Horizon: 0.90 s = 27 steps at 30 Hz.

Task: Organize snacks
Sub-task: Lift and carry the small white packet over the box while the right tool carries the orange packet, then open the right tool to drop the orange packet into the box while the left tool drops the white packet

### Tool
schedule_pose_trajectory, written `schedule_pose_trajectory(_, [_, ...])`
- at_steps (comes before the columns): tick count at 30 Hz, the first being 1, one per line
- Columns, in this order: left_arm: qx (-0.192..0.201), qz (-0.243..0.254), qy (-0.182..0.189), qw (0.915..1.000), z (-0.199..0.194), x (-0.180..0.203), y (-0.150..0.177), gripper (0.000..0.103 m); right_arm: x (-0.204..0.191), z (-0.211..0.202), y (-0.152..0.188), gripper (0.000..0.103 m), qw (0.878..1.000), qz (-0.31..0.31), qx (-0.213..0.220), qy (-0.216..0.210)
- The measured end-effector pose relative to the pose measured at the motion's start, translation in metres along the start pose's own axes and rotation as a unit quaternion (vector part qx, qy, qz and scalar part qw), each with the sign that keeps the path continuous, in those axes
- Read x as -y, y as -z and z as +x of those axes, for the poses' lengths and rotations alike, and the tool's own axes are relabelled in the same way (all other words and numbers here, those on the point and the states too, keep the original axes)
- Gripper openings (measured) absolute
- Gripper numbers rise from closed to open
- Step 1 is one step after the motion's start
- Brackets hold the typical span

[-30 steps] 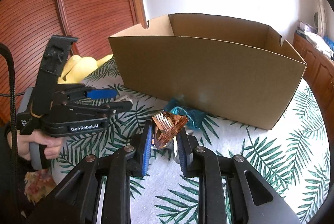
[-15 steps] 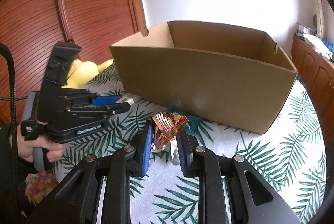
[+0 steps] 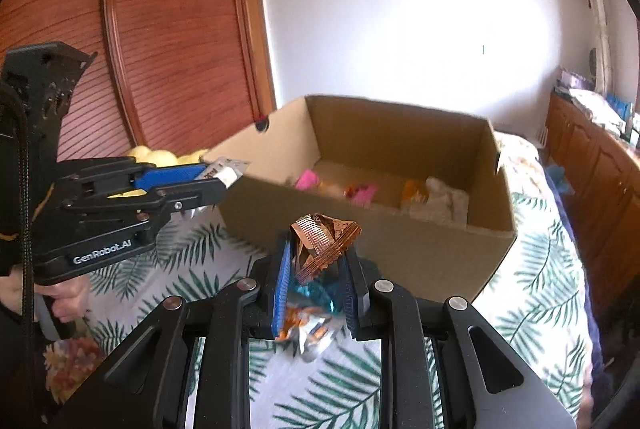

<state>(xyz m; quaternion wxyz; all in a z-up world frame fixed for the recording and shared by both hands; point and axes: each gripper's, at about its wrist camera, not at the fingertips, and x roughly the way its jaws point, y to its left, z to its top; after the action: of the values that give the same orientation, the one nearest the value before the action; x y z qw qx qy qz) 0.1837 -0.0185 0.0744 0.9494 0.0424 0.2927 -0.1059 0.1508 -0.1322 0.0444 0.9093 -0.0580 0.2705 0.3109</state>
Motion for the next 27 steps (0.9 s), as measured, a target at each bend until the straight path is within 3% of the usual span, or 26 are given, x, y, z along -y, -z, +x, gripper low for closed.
schedule_pose_trajectory(10, [0.014, 0.005, -0.011, 0.9998, 0.004, -0.007, -0.029, 0.019, 0.008, 0.008, -0.031, 0.021, 1.0, -0.004, 0.01, 0.015])
schedule_pose_trajectory(15, [0.003, 0.01, -0.025, 0.9996, 0.024, -0.02, -0.032, 0.019, 0.019, 0.016, -0.039, 0.021, 1.0, 0.001, 0.005, 0.031])
schedule_pose_trajectory(27, [-0.029, -0.045, -0.046, 0.9975, 0.061, -0.06, -0.016, 0.019, 0.061, 0.04, -0.032, 0.021, 0.997, 0.04, -0.021, 0.067])
